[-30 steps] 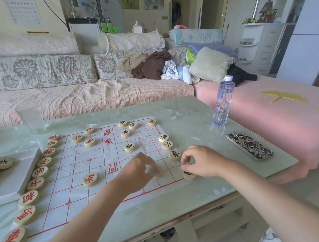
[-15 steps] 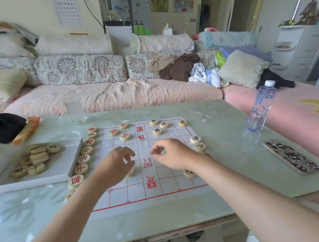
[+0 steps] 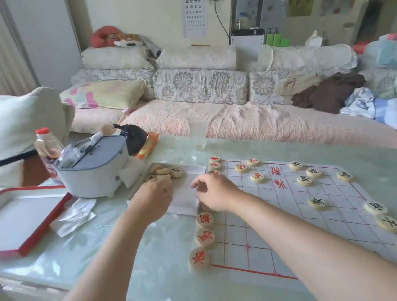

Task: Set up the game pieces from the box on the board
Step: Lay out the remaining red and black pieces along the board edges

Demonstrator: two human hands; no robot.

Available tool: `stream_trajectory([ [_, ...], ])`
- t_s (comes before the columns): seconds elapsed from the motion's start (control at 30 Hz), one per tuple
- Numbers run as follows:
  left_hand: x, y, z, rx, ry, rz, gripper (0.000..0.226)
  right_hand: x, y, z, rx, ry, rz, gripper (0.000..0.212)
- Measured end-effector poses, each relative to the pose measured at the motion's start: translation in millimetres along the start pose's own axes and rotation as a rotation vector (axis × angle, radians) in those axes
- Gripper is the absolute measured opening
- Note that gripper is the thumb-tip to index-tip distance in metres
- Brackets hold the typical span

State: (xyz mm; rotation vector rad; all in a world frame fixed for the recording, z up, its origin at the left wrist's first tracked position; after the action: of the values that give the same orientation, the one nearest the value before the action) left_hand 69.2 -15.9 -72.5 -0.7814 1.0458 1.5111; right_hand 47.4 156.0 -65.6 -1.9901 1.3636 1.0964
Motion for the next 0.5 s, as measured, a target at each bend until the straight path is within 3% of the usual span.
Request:
stream_trajectory([
  [0.17, 0.2, 7.7, -50.0, -0.074, -0.002, 0.034, 0.008, 34.4, 47.4, -32.2, -0.065, -0.121, -0.031, 0.034],
  [0.3, -1.5, 23.8, -57.1, -0.046, 0.065, 0.141, 0.019, 47.4, 86.8, -29.5, -0.035, -0.234, 0.001, 0.043],
  [0.5, 23.7, 41.6, -68.2, -0.071, 0.097, 0.008, 0.032, 54.2, 138.4, -17.7, 0.023, -0.335, -0.060, 0.058],
])
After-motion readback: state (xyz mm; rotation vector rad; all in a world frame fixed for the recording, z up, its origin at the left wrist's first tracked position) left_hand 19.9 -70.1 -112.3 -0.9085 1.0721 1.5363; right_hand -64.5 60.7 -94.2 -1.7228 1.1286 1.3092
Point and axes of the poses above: each hand's wrist, its own y-axis towards the middle knuckle, its own x-axis out of the palm, z = x × y, the point moved 7 cm from there along y, towards the middle knuckle, and after that the axes turned 1 degree about x, right-handed, at the moved point
